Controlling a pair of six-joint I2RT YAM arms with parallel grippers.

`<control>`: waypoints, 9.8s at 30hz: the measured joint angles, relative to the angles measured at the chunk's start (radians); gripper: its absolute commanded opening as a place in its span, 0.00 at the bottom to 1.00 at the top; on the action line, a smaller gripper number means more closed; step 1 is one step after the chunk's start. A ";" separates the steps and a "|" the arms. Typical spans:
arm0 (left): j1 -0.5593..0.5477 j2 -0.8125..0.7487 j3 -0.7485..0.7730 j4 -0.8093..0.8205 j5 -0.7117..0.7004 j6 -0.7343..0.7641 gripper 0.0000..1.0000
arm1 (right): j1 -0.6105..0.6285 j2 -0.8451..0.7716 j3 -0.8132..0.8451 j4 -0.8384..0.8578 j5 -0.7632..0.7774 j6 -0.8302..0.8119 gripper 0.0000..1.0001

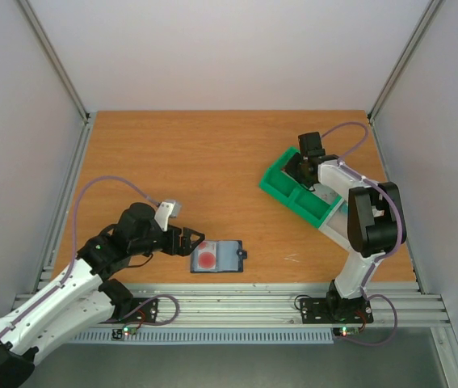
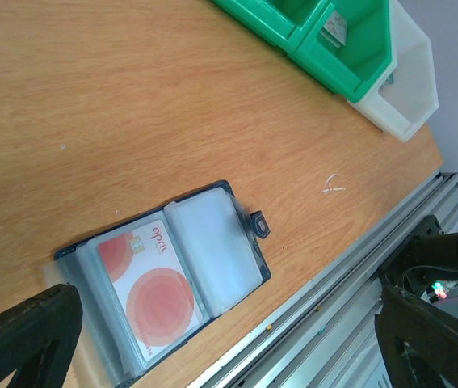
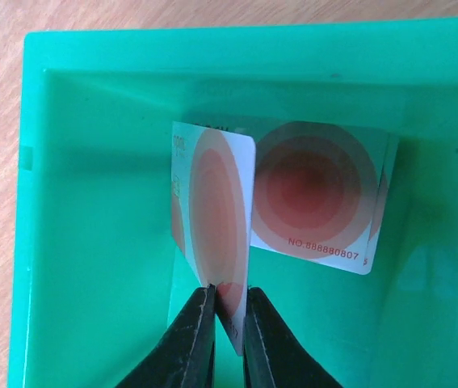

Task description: Take the credit cards out of the card holder

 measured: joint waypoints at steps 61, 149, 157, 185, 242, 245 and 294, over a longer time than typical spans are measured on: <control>0.000 0.234 -0.072 0.037 0.060 -0.134 0.51 | 0.221 -0.443 -0.069 -0.296 -0.161 -0.045 0.25; 0.005 0.469 -0.174 0.300 0.090 -0.234 0.32 | 0.785 -0.175 -0.528 0.457 -0.293 0.219 0.08; 0.005 0.433 -0.159 0.230 0.069 -0.229 0.38 | 0.785 -0.173 -0.528 0.494 -0.318 0.226 0.11; 0.023 0.445 -0.188 0.195 0.006 -0.208 0.00 | 0.785 -0.123 -0.529 0.568 -0.351 0.252 0.14; 0.023 0.452 -0.209 0.278 0.059 -0.278 0.02 | 0.783 -0.115 -0.570 0.646 -0.352 0.259 0.12; 0.023 0.447 -0.219 0.293 0.060 -0.281 0.02 | 0.783 -0.115 -0.576 0.657 -0.352 0.260 0.12; 0.023 0.413 -0.244 0.306 0.047 -0.301 0.05 | 0.754 -0.095 -0.568 0.662 -0.400 0.249 0.07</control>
